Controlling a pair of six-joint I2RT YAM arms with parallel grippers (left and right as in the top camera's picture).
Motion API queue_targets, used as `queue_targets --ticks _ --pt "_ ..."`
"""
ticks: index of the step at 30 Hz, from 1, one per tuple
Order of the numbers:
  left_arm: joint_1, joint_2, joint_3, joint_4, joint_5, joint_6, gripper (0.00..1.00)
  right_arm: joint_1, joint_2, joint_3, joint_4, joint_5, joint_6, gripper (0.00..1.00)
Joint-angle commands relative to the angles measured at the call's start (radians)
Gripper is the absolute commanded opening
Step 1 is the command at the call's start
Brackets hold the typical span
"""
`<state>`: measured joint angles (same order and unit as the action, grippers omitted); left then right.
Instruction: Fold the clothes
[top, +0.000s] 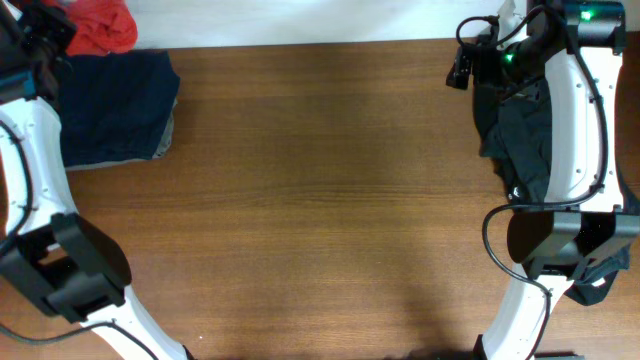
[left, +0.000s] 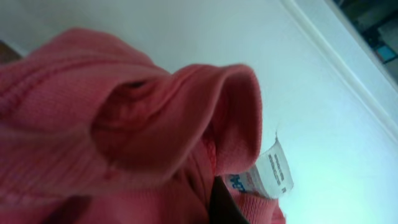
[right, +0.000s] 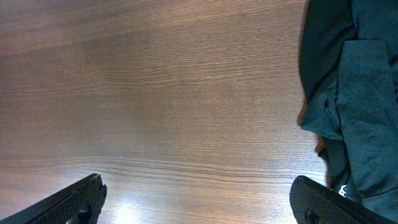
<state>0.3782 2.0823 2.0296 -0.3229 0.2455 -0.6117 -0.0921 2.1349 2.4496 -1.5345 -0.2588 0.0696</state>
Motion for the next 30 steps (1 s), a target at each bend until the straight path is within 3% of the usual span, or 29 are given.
queue_targets --ticks 1,9,15,16,17,24,27,30 --pt "0.011 0.063 0.026 0.001 0.029 -0.006 0.01 0.001 0.000 -0.006 -0.003 0.009 -0.010 0.99" --pt "0.039 0.085 0.026 -0.385 0.027 0.003 0.01 0.001 0.000 -0.006 0.001 0.009 -0.010 0.99" --pt "0.134 0.085 0.026 -0.629 -0.006 0.006 0.04 0.001 0.000 -0.006 0.002 0.009 -0.011 0.99" --pt "0.168 0.085 0.026 -0.680 0.002 0.006 0.66 0.001 0.000 -0.006 0.002 0.009 -0.011 0.99" --pt "0.201 0.085 0.026 -0.730 0.002 0.006 0.99 0.001 0.000 -0.006 0.004 0.009 -0.011 0.99" --pt "0.299 0.085 0.027 -0.822 0.220 0.298 0.99 0.001 0.002 -0.006 0.006 0.009 -0.010 0.99" --pt "0.286 0.085 0.027 -0.786 0.345 0.439 0.99 0.002 0.014 -0.006 0.006 0.005 -0.010 0.99" --pt "0.240 0.085 0.027 -0.709 0.359 0.543 0.98 0.007 0.036 -0.006 0.005 0.002 -0.010 0.99"
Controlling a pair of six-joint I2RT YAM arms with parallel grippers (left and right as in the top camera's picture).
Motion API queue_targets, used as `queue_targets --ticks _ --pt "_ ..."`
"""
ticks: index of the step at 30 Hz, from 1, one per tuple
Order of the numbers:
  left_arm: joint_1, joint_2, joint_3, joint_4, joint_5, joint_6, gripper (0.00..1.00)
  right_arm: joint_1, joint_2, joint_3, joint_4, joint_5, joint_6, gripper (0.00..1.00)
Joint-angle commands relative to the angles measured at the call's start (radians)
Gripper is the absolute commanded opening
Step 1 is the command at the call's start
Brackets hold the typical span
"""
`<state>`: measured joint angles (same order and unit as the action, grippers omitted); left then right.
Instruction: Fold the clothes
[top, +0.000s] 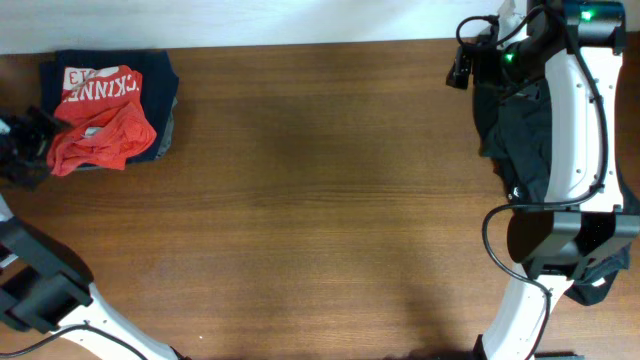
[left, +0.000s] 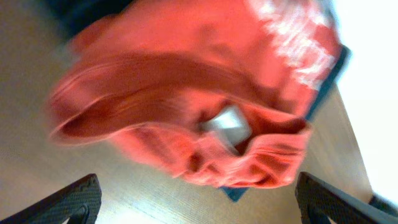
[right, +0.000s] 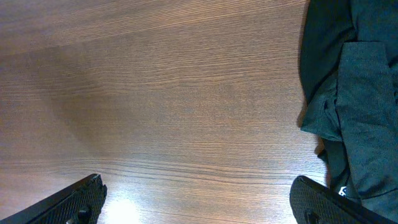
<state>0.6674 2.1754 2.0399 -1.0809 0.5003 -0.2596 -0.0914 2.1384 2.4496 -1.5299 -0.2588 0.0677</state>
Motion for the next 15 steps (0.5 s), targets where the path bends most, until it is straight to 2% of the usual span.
queue_targets --ticks 1,7,10,12,14,15 --pt "-0.074 -0.008 0.016 0.077 0.089 0.230 0.95 0.013 0.046 -0.006 0.001 0.002 -0.008 0.99" --pt "-0.244 0.011 0.016 0.260 -0.328 0.406 0.94 0.039 0.107 -0.006 0.003 0.002 -0.009 0.99" --pt "-0.301 0.051 0.016 0.321 -0.412 0.485 0.94 0.040 0.113 -0.006 0.012 0.002 -0.009 0.99" --pt "-0.321 0.081 0.016 0.341 -0.459 0.490 0.93 0.040 0.113 -0.006 0.016 0.002 -0.009 0.99" --pt "-0.335 0.128 0.016 0.352 -0.518 0.489 0.89 0.040 0.113 -0.006 0.014 0.007 -0.010 0.99" --pt "-0.336 0.152 0.016 0.356 -0.526 0.489 0.84 0.039 0.113 -0.006 0.014 0.009 -0.013 0.99"
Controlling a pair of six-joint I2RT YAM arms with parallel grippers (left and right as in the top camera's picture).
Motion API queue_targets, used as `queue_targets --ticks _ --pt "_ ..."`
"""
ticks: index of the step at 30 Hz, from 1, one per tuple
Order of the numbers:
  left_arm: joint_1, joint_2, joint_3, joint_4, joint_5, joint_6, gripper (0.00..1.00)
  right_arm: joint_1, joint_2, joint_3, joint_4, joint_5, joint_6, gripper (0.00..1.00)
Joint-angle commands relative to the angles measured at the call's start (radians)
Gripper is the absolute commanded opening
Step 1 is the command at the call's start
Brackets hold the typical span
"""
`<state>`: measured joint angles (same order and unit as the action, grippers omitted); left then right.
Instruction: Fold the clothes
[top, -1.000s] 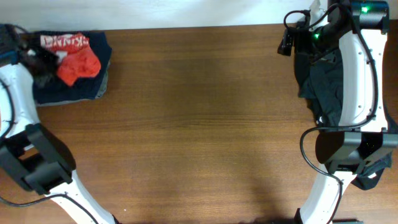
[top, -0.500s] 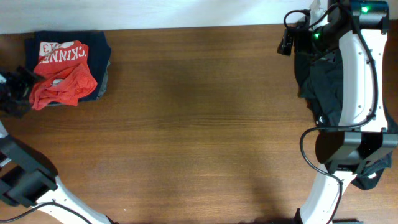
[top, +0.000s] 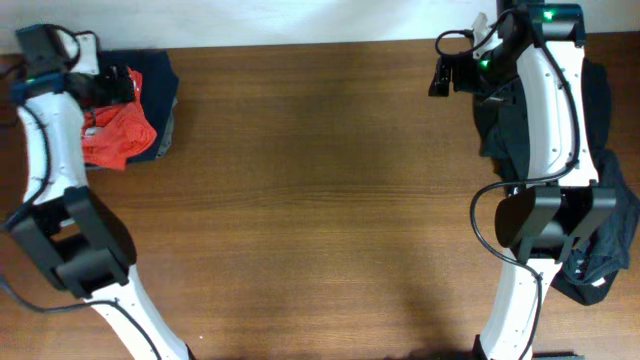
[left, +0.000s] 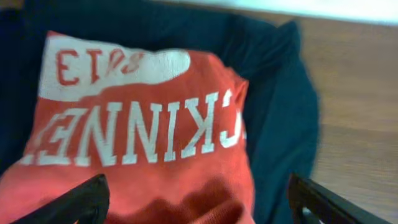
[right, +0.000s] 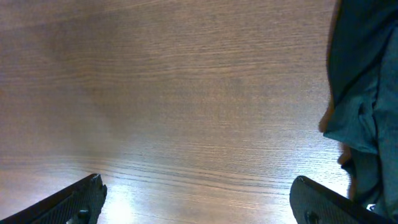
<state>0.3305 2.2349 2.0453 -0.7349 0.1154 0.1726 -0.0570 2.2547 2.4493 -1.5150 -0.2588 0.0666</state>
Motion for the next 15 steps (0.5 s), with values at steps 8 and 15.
queue_targets --ticks 8,15 --pt "0.005 0.207 0.011 0.036 -0.124 0.056 0.87 0.005 -0.004 -0.005 0.005 0.010 -0.011 0.99" --pt "0.003 0.143 0.097 0.036 -0.048 0.049 0.99 0.003 -0.005 0.026 0.012 0.009 -0.011 0.99"
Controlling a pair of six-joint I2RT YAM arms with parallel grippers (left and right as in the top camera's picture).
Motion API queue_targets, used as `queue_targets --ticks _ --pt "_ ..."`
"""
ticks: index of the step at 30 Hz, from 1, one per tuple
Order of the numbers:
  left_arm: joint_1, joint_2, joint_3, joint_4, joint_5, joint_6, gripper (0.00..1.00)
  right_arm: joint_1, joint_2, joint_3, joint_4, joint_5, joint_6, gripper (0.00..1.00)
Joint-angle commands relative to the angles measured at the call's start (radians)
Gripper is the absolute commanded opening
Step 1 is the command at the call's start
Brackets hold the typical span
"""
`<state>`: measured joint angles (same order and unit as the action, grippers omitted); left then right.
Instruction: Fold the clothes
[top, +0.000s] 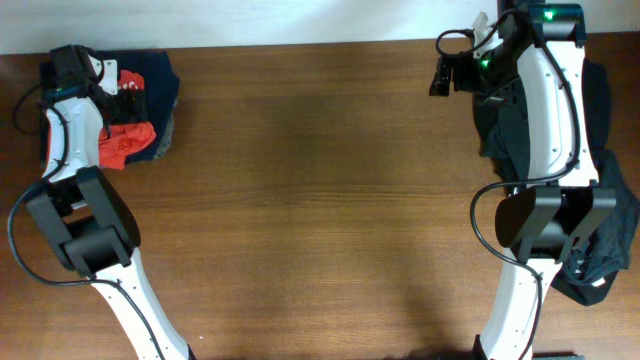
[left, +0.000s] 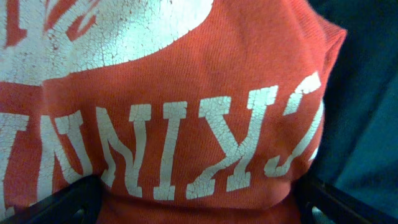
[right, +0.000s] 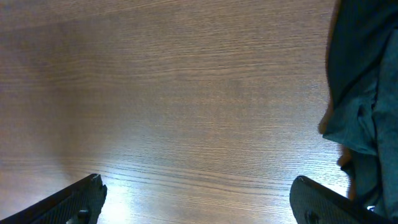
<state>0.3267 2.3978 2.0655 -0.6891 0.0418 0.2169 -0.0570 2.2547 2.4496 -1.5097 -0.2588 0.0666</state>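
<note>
A red shirt (top: 127, 140) with white lettering lies bunched on a folded navy garment (top: 160, 72) at the table's far left corner. In the left wrist view the red shirt (left: 186, 93) fills the frame, with navy cloth (left: 367, 93) at its right. My left gripper (top: 122, 92) is low over the shirt. It (left: 199, 202) is open, its fingers (left: 68, 205) wide apart with red fabric bulging between them. My right gripper (top: 440, 75) hovers open (right: 199, 199) over bare wood at the far right, beside a dark pile of clothes (top: 535, 130).
The wooden table (top: 320, 200) stretches between the two arms. The dark clothing (right: 367, 93) drapes along the right edge and partly under the right arm. A white wall strip (top: 300, 20) borders the far edge.
My left gripper has come down closer onto the red shirt, whose lettering now fills its wrist view. The right arm has not moved.
At first the red shirt was bunched up at the far-left corner, close against my left gripper. Then it lay on the navy garment with the gripper open beside it. The gripper then stood open above the stack, and now sits low on the shirt.
</note>
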Motion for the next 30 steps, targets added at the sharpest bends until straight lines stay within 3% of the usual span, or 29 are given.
queue_targets --ticks 1,7,14,20,30 --pt "0.007 -0.040 0.102 -0.023 0.026 0.005 0.99 0.003 -0.006 0.053 0.006 0.009 -0.011 0.99" --pt "-0.001 -0.206 0.262 -0.192 0.046 -0.031 0.99 -0.013 -0.053 0.335 -0.038 0.012 -0.011 0.99" --pt "-0.011 -0.382 0.274 -0.362 0.051 -0.092 0.99 -0.037 -0.144 0.696 -0.177 0.020 -0.007 0.99" --pt "-0.011 -0.388 0.273 -0.371 0.048 -0.092 0.99 -0.035 -0.304 0.687 -0.188 0.021 -0.007 0.99" --pt "-0.011 -0.388 0.273 -0.371 0.048 -0.092 0.99 -0.035 -0.317 0.681 -0.188 0.021 -0.007 0.99"
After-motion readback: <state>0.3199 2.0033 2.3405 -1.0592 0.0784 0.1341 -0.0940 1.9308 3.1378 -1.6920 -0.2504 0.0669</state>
